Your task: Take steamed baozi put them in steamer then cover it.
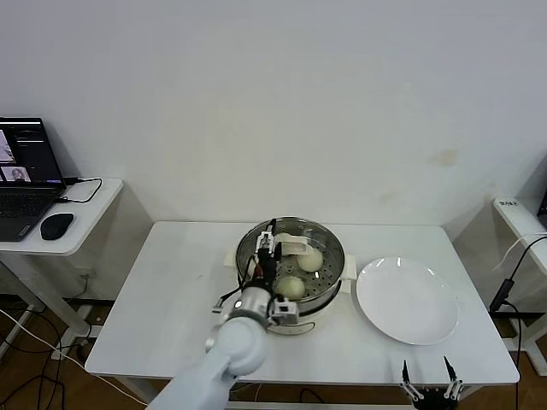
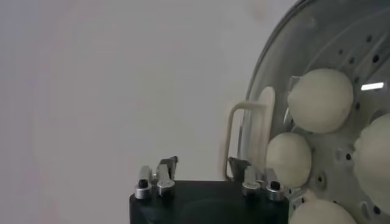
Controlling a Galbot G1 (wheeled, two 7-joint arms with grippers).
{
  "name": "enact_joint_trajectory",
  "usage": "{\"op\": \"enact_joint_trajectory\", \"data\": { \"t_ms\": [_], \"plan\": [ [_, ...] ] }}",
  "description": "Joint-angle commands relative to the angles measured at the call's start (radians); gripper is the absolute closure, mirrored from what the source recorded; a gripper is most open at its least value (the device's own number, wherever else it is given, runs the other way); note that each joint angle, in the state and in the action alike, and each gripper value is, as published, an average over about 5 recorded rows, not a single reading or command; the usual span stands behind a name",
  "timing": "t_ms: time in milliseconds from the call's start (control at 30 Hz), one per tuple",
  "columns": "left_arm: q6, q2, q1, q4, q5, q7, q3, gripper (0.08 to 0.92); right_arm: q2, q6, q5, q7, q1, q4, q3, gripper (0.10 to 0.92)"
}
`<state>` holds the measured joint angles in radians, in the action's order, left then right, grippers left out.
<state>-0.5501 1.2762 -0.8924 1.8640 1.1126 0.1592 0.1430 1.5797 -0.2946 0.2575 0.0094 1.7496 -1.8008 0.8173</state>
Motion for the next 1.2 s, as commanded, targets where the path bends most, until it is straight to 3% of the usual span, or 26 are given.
{"op": "enact_joint_trajectory", "data": {
  "t_ms": [33, 233, 333, 467, 767, 1200],
  "plan": [
    [0.2, -0.168, -0.269, 0.218, -0.416, -0.256, -0.177, 0.231, 0.0, -0.002, 0.001, -0.001, 0.002, 0.002, -0.004, 0.203],
    [0.637, -0.164, -0.54, 0.235, -0.856, -0.346, -0.468, 0.179, -0.002, -0.026, -0.028, -0.025, 0.005, -0.007, -0.001, 0.203],
    [0.757, -0.121, -0.658, 0.217, -0.992, -0.394, -0.628, 0.177, -0.014, -0.043, -0.084, -0.063, 0.006, -0.026, -0.012, 0.203],
    [0.768, -0.105, -0.769, 0.219, -1.203, -0.42, -0.729, 0.177, -0.055, -0.032, -0.173, -0.108, 0.016, -0.061, -0.039, 0.203],
    [0.74, -0.061, -0.906, 0.218, -1.405, -0.401, -0.731, 0.177, -0.137, 0.089, -0.35, -0.181, 0.074, -0.132, -0.077, 0.203],
    [0.736, 0.021, -0.959, 0.192, -1.383, -0.32, -0.648, 0.177, -0.142, 0.117, -0.346, -0.186, 0.098, -0.159, -0.079, 0.203]
  ]
}}
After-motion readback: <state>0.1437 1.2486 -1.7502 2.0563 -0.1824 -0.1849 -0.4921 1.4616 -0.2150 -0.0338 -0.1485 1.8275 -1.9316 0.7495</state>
